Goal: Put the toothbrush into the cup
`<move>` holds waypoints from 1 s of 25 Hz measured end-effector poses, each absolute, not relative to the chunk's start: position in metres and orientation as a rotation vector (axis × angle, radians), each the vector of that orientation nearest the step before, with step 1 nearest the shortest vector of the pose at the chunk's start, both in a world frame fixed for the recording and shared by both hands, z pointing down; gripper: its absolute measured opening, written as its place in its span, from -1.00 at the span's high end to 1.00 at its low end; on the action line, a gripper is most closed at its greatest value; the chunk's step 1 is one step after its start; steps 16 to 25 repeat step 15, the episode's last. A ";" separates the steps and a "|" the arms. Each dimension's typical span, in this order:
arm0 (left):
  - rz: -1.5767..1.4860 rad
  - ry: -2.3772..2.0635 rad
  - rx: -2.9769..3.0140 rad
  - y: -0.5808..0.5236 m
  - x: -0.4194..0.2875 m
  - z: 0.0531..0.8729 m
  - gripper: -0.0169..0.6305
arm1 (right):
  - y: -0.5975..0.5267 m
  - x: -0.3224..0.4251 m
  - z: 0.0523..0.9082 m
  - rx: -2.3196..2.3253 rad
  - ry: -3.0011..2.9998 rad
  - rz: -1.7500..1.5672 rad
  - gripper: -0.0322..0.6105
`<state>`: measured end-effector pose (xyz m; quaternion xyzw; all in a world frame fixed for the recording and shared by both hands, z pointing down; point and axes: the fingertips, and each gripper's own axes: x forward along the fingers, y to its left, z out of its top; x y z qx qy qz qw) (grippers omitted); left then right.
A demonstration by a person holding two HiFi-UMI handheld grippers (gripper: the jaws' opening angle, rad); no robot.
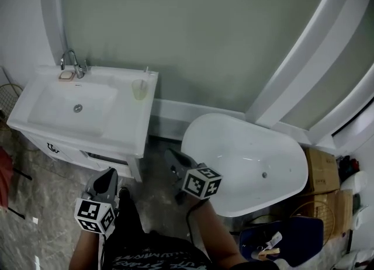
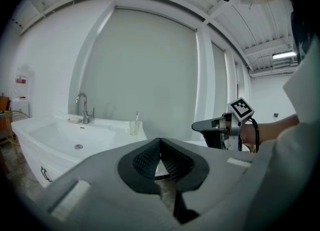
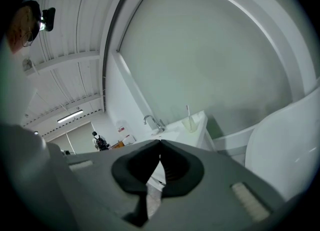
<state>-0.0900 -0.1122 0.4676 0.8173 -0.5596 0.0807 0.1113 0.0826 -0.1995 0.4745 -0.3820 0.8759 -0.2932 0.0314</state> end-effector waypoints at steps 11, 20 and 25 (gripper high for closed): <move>0.247 -1.705 2.346 -0.054 -0.088 0.472 0.92 | -0.143 0.078 0.488 -1.134 2.830 -0.848 0.89; 0.218 -1.733 2.294 -0.032 -0.105 0.475 0.92 | -0.128 0.067 0.484 -1.149 2.869 -0.765 0.89; 0.218 -1.733 2.294 -0.032 -0.105 0.475 0.92 | -0.128 0.067 0.484 -1.149 2.869 -0.765 0.89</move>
